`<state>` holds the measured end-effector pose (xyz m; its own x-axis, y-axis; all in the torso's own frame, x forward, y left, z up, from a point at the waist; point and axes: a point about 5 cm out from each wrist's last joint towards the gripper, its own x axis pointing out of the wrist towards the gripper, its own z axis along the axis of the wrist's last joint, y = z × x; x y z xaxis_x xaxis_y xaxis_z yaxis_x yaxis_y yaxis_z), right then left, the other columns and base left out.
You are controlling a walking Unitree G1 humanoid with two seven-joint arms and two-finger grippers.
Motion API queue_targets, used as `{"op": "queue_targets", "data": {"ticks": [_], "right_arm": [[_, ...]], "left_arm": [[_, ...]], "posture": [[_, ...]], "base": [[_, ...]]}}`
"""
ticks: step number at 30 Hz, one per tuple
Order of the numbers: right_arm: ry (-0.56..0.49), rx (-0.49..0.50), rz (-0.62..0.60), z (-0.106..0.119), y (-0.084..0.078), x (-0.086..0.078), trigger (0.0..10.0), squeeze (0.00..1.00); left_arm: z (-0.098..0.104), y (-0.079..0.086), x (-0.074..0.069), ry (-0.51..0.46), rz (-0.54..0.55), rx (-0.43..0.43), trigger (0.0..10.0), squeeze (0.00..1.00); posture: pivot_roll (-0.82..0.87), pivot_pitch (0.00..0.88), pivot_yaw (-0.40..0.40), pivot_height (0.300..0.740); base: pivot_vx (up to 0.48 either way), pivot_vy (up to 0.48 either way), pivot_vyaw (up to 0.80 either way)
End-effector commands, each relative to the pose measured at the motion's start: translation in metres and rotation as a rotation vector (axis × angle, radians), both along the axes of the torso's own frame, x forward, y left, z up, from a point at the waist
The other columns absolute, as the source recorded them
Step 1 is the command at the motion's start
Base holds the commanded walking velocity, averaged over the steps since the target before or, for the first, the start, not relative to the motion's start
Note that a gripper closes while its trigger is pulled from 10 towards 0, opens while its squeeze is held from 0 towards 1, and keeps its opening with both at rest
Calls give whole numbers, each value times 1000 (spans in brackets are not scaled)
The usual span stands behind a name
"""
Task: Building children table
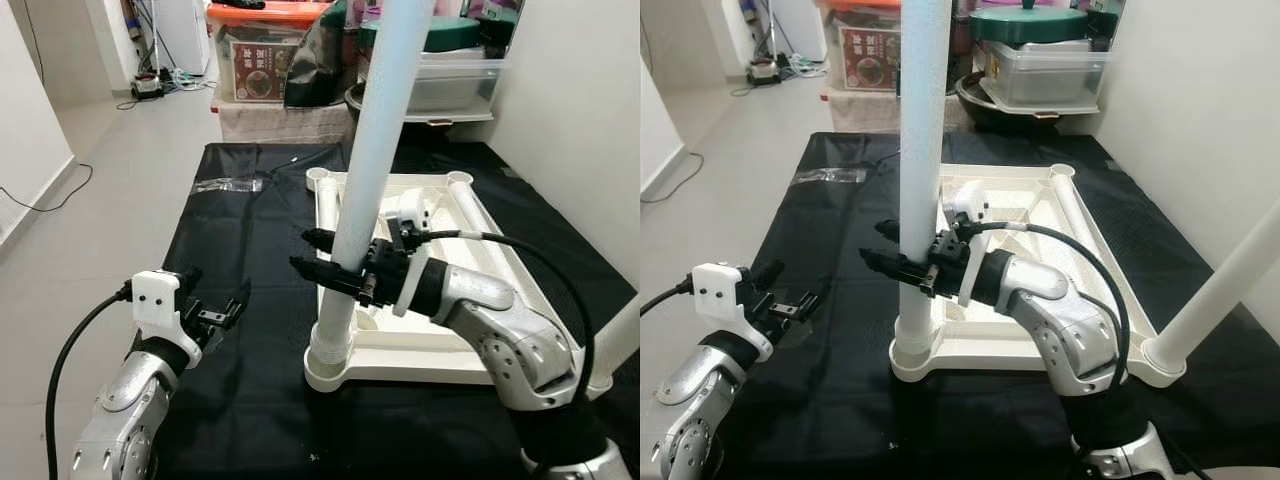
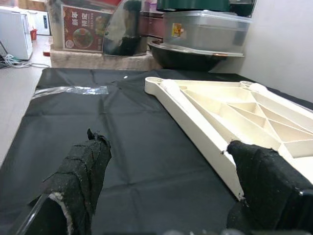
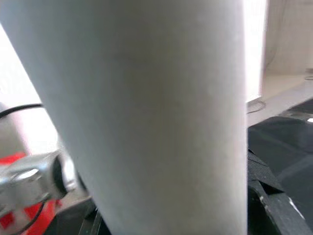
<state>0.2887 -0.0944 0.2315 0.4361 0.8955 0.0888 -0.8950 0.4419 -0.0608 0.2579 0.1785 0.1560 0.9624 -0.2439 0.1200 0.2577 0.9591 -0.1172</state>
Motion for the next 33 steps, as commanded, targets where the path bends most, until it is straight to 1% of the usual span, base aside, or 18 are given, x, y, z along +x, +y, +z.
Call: {"op": "queue_targets", "data": {"ticks": [1, 3, 10, 15, 16, 21, 22, 25, 28, 31, 33], "right_arm": [[-5, 13, -15, 4, -1, 2, 10000, 0], [-3, 20, -22, 5, 0, 2, 10000, 0], [-13, 14, -3, 4, 1, 0, 10000, 0], [-15, 0, 11, 2, 0, -1, 10000, 0], [-15, -5, 15, 2, 0, -1, 10000, 0], [-10, -9, 10, 0, 0, 1, 10000, 0], [-8, -5, 5, 0, 1, 2, 10000, 0], [-7, 2, -1, 1, 2, 4, 10000, 0], [-8, 6, -3, 1, 2, 4, 10000, 0], [-10, 3, 4, 3, 0, 5, 10000, 0], [-10, -6, 14, 3, -1, 6, 10000, 0]], "left_arm": [[3, -1, 0, -11, -7, -10, 10000, 0], [3, 0, 0, -20, -4, -13, 10000, 0], [4, -3, -1, -32, -9, 12, 10000, 0], [4, -4, 0, -31, -11, 9, 10000, 0], [4, -6, 0, -35, -20, 36, 10000, 0], [5, -7, 0, -36, -20, 50, 10000, 0], [5, -8, 0, -37, -25, 71, 10000, 0], [4, -9, 0, -38, -31, 94, 10000, 0], [4, -9, 0, -41, -28, 83, 10000, 0], [5, -8, 0, -48, -23, 40, 10000, 0], [5, -9, 0, -49, -25, 34, 10000, 0]], "posture": [[22, 0, -59, 740], [22, 0, -59, 740], [19, 0, -59, 740], [19, 0, -61, 740], [19, 0, -62, 740], [21, 0, -64, 740], [22, 0, -66, 740], [22, 0, -66, 740], [21, 0, -64, 740], [18, 0, -64, 740], [18, 0, -66, 740]], "base": [[0, 480, -800], [0, 480, -800], [0, 0, 0], [0, 0, 0], [0, 0, 0], [0, 0, 0], [0, -465, 0], [0, -465, 0], [0, -463, 0], [0, 0, 0], [0, 0, 0]]}}
